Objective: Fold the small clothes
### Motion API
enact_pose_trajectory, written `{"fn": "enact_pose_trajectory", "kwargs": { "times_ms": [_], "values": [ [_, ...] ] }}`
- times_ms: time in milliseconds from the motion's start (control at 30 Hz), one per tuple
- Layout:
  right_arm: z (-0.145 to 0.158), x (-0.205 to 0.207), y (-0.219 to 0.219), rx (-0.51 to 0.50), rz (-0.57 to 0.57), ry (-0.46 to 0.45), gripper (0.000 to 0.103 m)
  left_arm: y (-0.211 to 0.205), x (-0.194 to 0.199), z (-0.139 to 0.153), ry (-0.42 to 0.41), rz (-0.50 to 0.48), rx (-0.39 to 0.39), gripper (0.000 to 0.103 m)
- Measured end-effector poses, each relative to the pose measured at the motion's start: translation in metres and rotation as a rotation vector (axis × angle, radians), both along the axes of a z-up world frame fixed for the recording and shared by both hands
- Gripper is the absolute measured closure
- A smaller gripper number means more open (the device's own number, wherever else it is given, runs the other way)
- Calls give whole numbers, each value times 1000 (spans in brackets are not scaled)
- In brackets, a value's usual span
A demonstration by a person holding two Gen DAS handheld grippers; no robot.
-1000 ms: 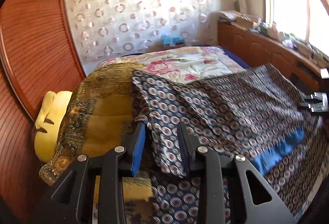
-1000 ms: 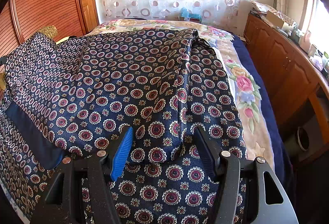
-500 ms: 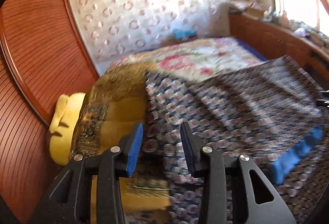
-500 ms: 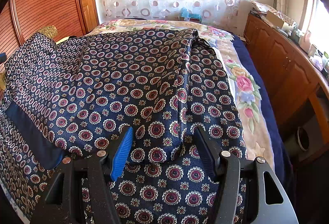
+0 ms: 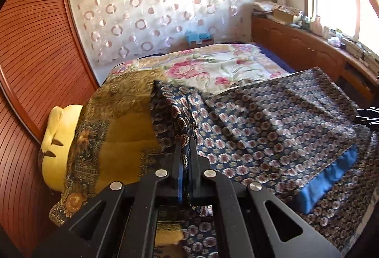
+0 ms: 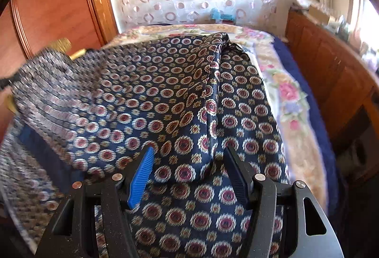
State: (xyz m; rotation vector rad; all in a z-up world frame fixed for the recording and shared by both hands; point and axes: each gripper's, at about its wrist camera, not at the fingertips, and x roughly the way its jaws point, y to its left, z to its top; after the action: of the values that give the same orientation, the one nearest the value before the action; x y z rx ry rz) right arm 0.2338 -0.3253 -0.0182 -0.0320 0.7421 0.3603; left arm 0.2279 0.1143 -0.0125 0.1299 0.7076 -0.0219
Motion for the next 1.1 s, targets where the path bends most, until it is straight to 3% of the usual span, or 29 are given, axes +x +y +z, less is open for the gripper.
{"fn": "enact_pose_trajectory", "kwargs": {
  "times_ms": [200,367,400,467,500,533,667,867,967,1100],
  "values": [
    [5,-4,-16,17,-12,14,44,-16,-4,12,-21,-43,-38,99],
    [1,8,-3,-11,3,28,53,-28,-9,19,-33,-74,-49,99],
    [0,12,3,-32,4,29,57,-30,-11,22,-38,-80,-52,99],
    [0,19,10,-67,11,32,74,-31,-16,26,-50,-85,-57,100],
    [0,19,13,-91,9,18,89,-31,-18,28,-55,-87,-62,100],
    [1,19,15,-91,20,19,97,-30,-22,32,-64,-91,-72,100],
    [17,1,14,-84,51,-26,99,-27,-42,46,-98,-110,-104,100],
    [65,-45,-11,-12,63,-127,99,-13,-77,59,-138,-130,-180,100],
    [82,-70,-27,-6,64,-153,99,-7,-99,51,-125,-130,-213,100],
    [82,-98,-46,-9,52,-143,99,-3,-123,23,-77,-109,-238,100]
  ]
}}
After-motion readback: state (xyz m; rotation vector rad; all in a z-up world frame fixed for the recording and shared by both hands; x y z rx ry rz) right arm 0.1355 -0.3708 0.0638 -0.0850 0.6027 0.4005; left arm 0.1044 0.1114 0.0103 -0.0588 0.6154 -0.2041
